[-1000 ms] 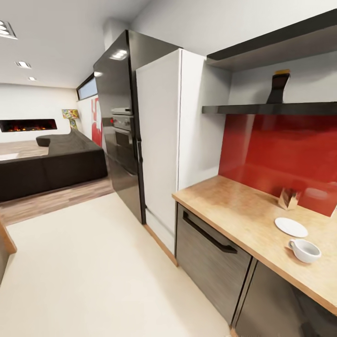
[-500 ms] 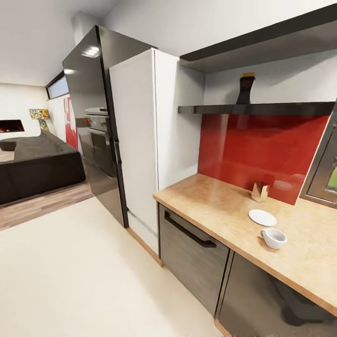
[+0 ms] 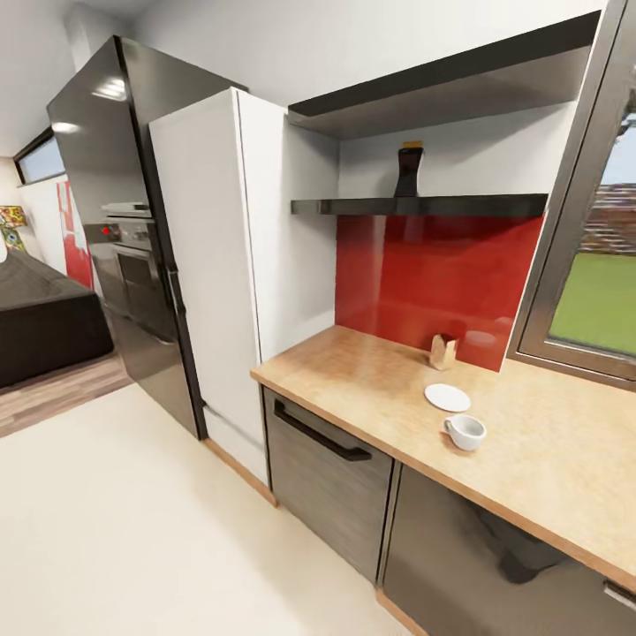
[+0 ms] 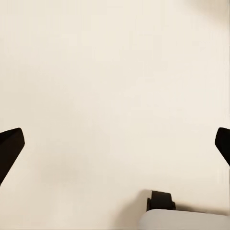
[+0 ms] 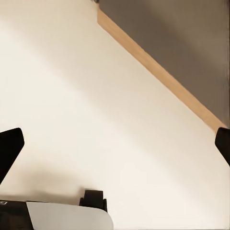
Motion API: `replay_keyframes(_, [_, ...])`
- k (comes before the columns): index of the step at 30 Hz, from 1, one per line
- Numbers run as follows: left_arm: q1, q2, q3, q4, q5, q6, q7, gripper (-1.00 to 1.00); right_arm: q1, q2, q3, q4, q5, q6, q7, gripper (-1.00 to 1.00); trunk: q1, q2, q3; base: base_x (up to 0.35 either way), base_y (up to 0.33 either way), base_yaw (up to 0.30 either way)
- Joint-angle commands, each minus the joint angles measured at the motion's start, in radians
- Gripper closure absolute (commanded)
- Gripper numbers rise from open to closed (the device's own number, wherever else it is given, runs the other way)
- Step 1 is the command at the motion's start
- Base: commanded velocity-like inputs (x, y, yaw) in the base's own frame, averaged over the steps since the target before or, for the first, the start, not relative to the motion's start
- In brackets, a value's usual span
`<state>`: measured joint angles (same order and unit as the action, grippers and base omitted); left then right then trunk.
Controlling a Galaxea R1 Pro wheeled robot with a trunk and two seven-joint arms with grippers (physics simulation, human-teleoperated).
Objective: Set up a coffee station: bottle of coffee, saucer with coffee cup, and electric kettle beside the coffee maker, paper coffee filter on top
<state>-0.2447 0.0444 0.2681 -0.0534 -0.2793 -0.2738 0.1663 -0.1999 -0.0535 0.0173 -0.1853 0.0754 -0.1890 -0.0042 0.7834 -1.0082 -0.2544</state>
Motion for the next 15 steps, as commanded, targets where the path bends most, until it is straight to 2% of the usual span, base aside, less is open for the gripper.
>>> replay_keyframes(1, [-0.001, 0.000, 0.006, 0.001, -0.011, -0.004, 0.004, -1.00, -0.001, 0.000, 0.001, 0.001, 0.008, -0.003, 0.000, -1.00, 0.000, -0.001, -0.001, 0.000, 0.000, -0.286])
replay_keyframes(15, [-0.001, 0.000, 0.006, 0.001, -0.011, -0.004, 0.004, -1.00, -0.001, 0.000, 0.000, 0.001, 0.008, -0.003, 0.000, -1.00, 0.000, -0.001, -0.001, 0.000, 0.000, -0.286])
